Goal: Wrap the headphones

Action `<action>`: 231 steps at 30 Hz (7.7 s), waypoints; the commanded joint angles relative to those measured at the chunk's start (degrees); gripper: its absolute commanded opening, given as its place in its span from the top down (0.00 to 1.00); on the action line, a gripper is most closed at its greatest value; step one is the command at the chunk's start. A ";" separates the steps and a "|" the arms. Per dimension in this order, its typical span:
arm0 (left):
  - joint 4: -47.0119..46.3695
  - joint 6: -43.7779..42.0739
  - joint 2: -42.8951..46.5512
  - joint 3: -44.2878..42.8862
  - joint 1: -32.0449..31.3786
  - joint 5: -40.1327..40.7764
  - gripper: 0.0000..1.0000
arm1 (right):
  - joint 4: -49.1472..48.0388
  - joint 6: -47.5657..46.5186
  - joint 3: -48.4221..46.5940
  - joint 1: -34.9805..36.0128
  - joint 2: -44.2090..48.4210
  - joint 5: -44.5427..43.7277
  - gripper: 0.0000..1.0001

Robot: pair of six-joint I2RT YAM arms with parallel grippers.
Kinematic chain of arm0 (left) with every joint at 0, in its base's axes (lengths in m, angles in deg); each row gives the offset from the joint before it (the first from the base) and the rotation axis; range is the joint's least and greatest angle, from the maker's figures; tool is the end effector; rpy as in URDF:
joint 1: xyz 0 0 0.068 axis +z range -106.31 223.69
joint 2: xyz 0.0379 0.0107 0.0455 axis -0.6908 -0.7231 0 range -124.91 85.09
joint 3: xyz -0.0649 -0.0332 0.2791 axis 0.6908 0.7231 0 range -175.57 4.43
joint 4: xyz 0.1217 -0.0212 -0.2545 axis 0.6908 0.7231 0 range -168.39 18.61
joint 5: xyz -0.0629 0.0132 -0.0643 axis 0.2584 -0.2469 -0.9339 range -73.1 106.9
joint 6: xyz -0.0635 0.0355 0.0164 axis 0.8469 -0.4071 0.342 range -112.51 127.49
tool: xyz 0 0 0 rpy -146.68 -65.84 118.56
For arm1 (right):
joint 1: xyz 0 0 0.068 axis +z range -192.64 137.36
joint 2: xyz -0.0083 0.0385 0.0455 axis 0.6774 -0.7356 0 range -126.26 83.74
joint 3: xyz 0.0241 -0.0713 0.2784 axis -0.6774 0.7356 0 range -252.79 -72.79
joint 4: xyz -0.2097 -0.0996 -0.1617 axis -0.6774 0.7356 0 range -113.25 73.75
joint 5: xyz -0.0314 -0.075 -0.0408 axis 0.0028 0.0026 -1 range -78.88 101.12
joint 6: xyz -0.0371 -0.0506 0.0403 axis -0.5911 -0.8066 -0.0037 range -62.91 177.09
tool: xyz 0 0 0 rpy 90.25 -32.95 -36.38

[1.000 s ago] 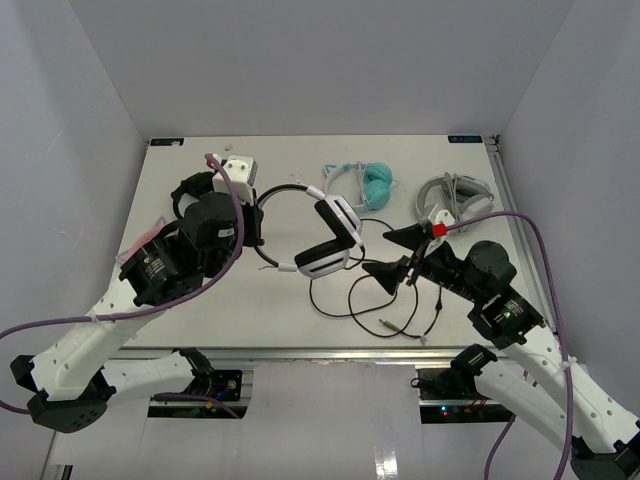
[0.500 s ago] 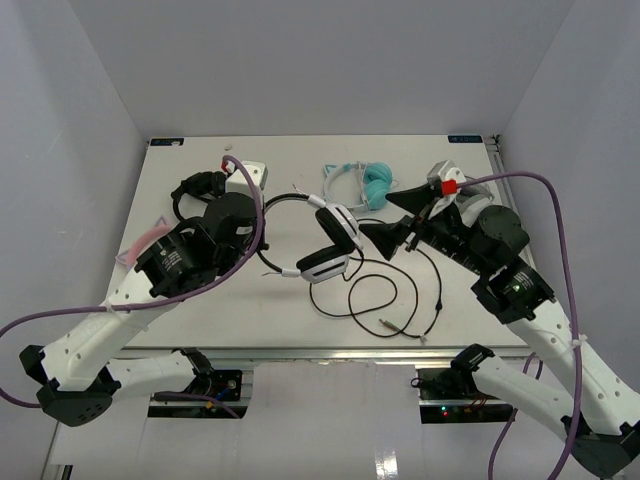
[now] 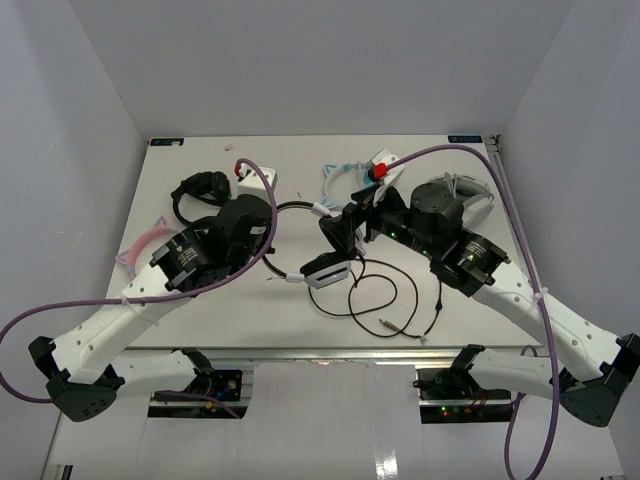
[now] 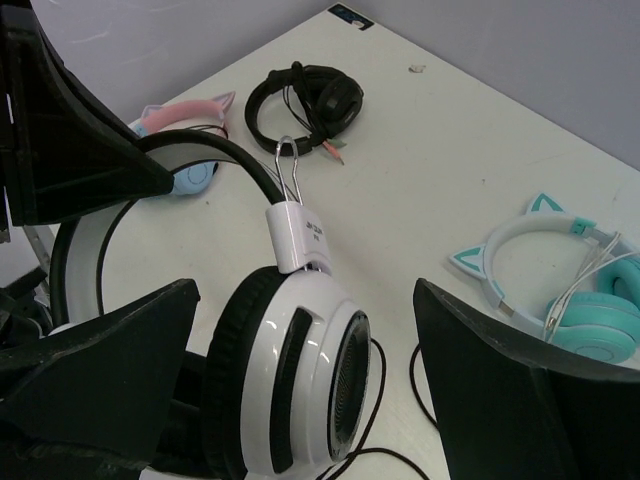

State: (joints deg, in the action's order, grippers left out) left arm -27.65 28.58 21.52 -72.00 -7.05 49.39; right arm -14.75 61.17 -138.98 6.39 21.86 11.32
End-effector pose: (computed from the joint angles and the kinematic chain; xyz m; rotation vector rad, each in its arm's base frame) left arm 0.1798 -0.1670 0.4046 0.2477 2.1025 -0.1066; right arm 0.1878 0.2167 0.4305 -0.6495 1.5626 0.7058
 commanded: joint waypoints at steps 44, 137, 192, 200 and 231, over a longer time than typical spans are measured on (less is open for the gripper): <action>-4.51 -1.20 -1.51 1.37 -0.06 -2.69 0.58 | 12.23 -3.64 -6.84 6.25 -8.33 -16.44 0.92; 7.50 3.65 6.41 -18.11 0.56 12.90 1.00 | -4.06 -8.25 11.84 6.23 22.66 -7.51 0.10; -5.40 8.79 17.11 -14.00 0.56 -6.37 1.00 | -65.48 -11.62 36.93 5.99 -6.72 24.24 0.41; -5.64 8.99 19.07 -13.10 0.56 -5.92 1.00 | -68.47 -10.47 38.33 6.03 -9.35 23.66 0.66; -12.24 2.27 20.42 0.67 0.56 -60.26 1.00 | -50.74 -14.55 32.33 3.44 -2.57 19.40 0.92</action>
State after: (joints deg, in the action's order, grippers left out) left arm -34.53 30.86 40.56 -71.71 -6.37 -1.83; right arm -68.42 47.87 -103.65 11.42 18.61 33.58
